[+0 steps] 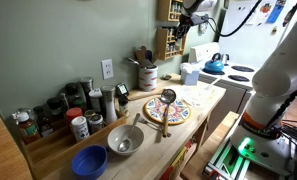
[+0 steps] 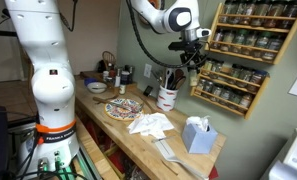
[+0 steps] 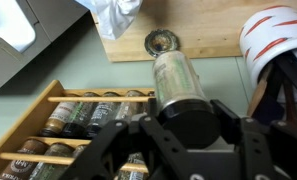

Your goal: Put the bottle on the bottom shelf

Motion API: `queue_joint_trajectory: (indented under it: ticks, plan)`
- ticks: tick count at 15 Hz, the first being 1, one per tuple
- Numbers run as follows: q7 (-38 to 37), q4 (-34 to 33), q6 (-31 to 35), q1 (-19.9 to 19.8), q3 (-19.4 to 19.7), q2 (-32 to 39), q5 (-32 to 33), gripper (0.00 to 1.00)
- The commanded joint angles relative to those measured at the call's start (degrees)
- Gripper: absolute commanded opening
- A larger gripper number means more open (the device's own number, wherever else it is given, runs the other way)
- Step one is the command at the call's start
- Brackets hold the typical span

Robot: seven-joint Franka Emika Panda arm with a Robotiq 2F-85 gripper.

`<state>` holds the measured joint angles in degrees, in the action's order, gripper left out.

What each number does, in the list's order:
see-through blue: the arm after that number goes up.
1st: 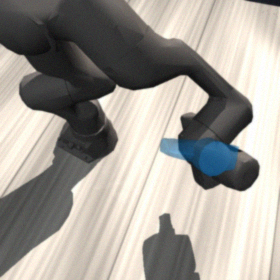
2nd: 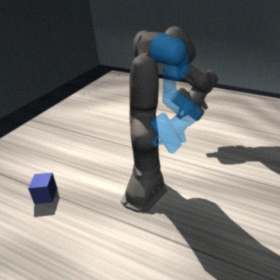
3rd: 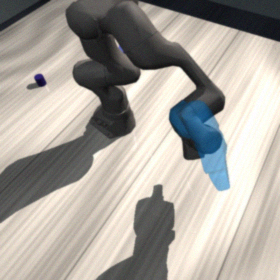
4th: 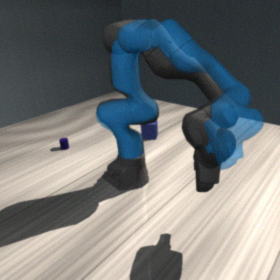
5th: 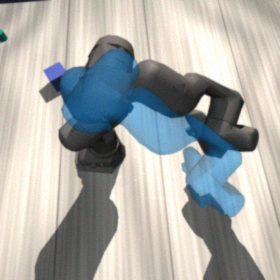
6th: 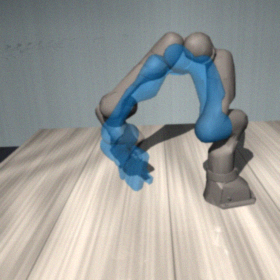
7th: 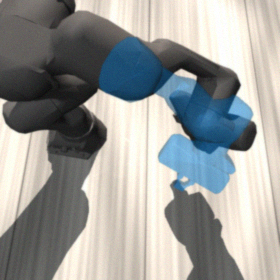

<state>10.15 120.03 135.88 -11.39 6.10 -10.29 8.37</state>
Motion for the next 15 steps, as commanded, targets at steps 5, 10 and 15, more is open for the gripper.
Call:
queue_joint_trajectory:
  ticks: [5, 10, 15]
  plan:
    - [-0.2, -0.1, -0.1, 1.2, 1.1, 0.0, 0.2, 0.30]
    - [6.0, -1.9, -0.3, 0.5, 4.5, -0.6, -1.8, 0.30]
    - [14.6, -5.3, 0.7, 1.0, 8.9, -0.3, -9.1, 0.30]
